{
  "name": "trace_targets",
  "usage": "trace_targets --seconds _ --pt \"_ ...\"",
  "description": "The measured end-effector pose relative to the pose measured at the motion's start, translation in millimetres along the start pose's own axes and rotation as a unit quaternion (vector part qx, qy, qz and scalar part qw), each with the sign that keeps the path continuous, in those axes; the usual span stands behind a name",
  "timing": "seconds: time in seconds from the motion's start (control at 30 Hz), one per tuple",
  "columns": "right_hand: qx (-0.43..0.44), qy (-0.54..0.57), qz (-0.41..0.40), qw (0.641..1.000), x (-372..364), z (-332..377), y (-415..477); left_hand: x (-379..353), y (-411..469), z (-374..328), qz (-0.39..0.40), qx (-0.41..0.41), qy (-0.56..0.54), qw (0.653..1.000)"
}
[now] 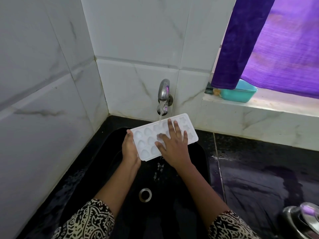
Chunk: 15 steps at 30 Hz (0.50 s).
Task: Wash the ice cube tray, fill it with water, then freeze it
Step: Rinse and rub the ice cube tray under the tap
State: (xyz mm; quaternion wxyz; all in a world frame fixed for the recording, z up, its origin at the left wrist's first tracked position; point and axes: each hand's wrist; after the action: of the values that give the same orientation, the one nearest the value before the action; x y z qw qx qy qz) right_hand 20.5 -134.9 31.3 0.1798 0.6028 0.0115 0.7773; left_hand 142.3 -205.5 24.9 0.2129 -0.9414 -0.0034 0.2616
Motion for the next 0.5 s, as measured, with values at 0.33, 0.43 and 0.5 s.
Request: trace_targets --seconds 0.33,0.43,0.5 --pt "0.057 -0.011 -0.011 0.998 0.8 -8.6 3.7 -1.7 -4.4 8.1 -0.017 -0.022 -0.012 1.000" --pt "0.085 -0.001 0.018 0.996 -2.1 -12.2 3.7 -2.4 -2.6 7.0 -0.033 -0.045 -0.018 0.998" --pt "0.076 0.010 0.009 0.997 -0.2 -21.0 5.5 -0.6 -3.2 9.5 -0.039 -0.052 -0.014 0.998"
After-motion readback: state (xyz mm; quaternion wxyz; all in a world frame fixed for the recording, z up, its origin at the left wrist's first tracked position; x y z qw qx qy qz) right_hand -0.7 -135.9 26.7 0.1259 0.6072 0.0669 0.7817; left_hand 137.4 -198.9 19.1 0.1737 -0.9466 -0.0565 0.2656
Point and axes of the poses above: each hand's wrist, its own y-axis towards the middle knuckle, its own x-axis out of the back of the hand, z = x × y, and after that the axes turned 3 degrees about -x, right-handed
